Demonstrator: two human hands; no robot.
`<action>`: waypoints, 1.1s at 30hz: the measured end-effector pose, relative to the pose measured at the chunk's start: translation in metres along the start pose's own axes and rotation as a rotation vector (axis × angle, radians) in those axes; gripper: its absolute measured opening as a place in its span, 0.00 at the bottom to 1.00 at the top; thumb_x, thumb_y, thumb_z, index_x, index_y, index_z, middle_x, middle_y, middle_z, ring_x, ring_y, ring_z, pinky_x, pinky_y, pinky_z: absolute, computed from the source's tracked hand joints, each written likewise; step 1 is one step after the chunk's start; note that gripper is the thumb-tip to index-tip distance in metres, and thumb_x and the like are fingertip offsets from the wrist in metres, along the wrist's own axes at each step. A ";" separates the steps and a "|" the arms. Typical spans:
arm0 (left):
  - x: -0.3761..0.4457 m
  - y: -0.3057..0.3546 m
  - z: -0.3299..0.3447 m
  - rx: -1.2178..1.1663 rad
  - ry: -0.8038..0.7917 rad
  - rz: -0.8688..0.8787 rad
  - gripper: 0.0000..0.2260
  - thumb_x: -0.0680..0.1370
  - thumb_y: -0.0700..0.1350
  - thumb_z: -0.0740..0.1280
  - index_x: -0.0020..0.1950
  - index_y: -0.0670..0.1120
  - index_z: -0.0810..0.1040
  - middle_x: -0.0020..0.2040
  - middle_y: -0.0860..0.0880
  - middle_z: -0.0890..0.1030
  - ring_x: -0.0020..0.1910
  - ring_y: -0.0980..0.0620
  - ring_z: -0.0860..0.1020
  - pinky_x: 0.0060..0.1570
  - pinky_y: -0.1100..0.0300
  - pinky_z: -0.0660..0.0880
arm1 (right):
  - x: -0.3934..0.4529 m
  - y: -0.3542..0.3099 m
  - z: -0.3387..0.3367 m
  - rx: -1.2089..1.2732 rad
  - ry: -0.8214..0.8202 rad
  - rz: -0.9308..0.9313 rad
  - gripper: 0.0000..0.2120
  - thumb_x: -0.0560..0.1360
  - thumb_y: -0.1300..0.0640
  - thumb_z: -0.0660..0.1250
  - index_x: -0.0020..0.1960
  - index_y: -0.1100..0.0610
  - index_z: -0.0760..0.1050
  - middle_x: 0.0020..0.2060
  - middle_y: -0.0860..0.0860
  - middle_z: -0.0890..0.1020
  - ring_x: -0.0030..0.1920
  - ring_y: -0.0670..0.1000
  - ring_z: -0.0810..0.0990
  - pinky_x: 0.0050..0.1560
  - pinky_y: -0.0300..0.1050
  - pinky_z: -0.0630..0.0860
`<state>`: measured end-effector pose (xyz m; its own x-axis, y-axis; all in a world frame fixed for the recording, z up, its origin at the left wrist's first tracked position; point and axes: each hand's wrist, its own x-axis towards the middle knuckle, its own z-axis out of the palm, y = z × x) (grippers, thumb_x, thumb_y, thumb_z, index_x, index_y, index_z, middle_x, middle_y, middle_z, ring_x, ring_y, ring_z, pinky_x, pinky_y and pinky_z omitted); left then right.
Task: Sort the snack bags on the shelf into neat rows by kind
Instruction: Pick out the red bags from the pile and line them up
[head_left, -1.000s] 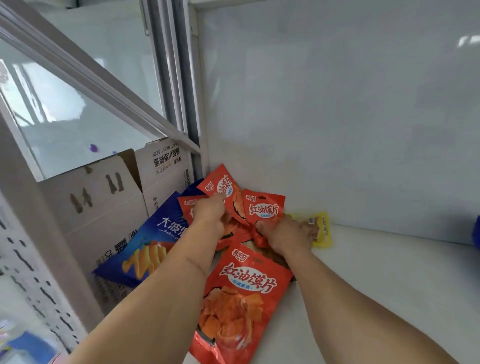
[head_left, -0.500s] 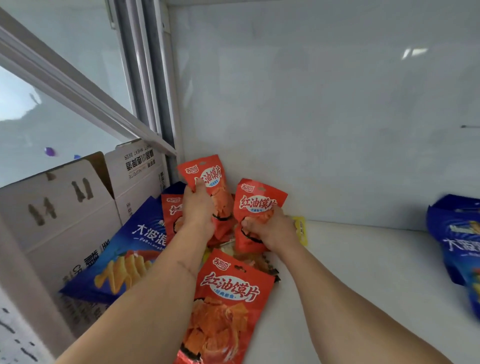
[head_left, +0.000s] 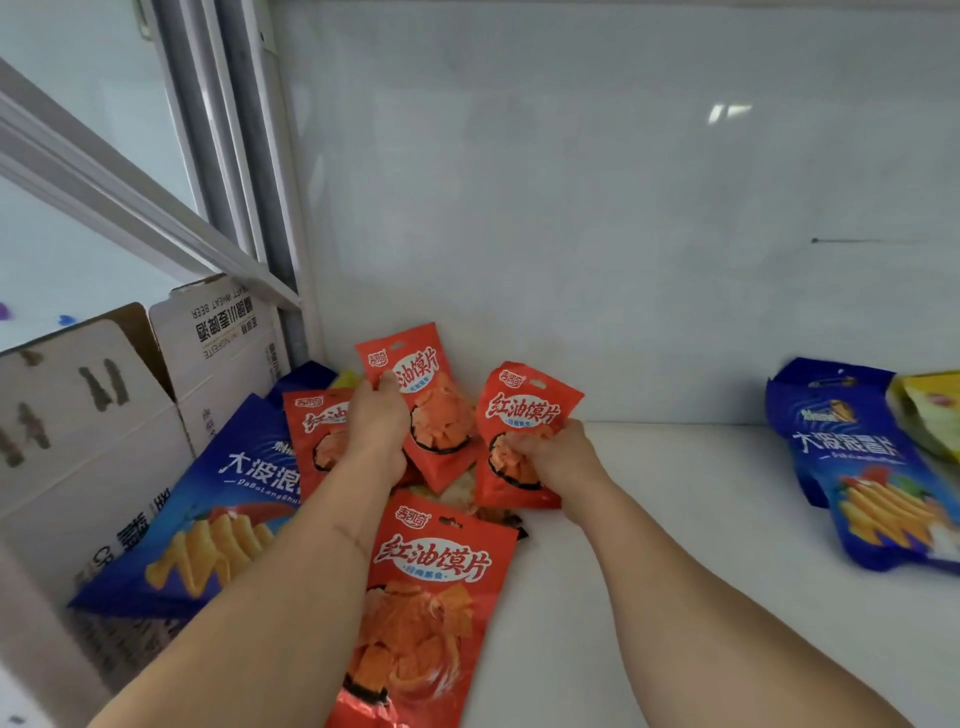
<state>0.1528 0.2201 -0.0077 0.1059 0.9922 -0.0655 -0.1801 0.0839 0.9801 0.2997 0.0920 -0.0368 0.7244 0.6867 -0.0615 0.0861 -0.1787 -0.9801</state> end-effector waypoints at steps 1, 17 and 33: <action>0.000 -0.001 0.001 -0.004 0.005 0.005 0.08 0.83 0.53 0.60 0.50 0.53 0.75 0.50 0.46 0.83 0.49 0.43 0.83 0.51 0.42 0.81 | 0.000 0.000 -0.003 0.016 -0.003 0.028 0.31 0.68 0.56 0.79 0.67 0.59 0.70 0.57 0.54 0.82 0.56 0.54 0.82 0.58 0.50 0.78; -0.057 0.003 0.023 -0.313 -0.244 -0.186 0.15 0.84 0.54 0.61 0.61 0.46 0.79 0.52 0.43 0.87 0.51 0.41 0.85 0.57 0.37 0.78 | -0.024 0.006 -0.071 0.095 -0.017 -0.013 0.14 0.79 0.51 0.67 0.63 0.52 0.76 0.57 0.51 0.83 0.56 0.55 0.82 0.61 0.54 0.77; -0.161 -0.021 0.083 -0.272 -0.322 -0.153 0.06 0.81 0.42 0.67 0.57 0.45 0.80 0.50 0.45 0.87 0.49 0.44 0.86 0.48 0.47 0.82 | -0.036 0.021 -0.166 0.021 -0.093 -0.088 0.13 0.77 0.48 0.69 0.59 0.50 0.78 0.55 0.49 0.83 0.54 0.53 0.82 0.55 0.48 0.77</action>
<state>0.2206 0.0510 -0.0018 0.4429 0.8909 -0.1012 -0.3852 0.2910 0.8758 0.3892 -0.0535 -0.0242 0.6479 0.7617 0.0085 0.1312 -0.1006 -0.9862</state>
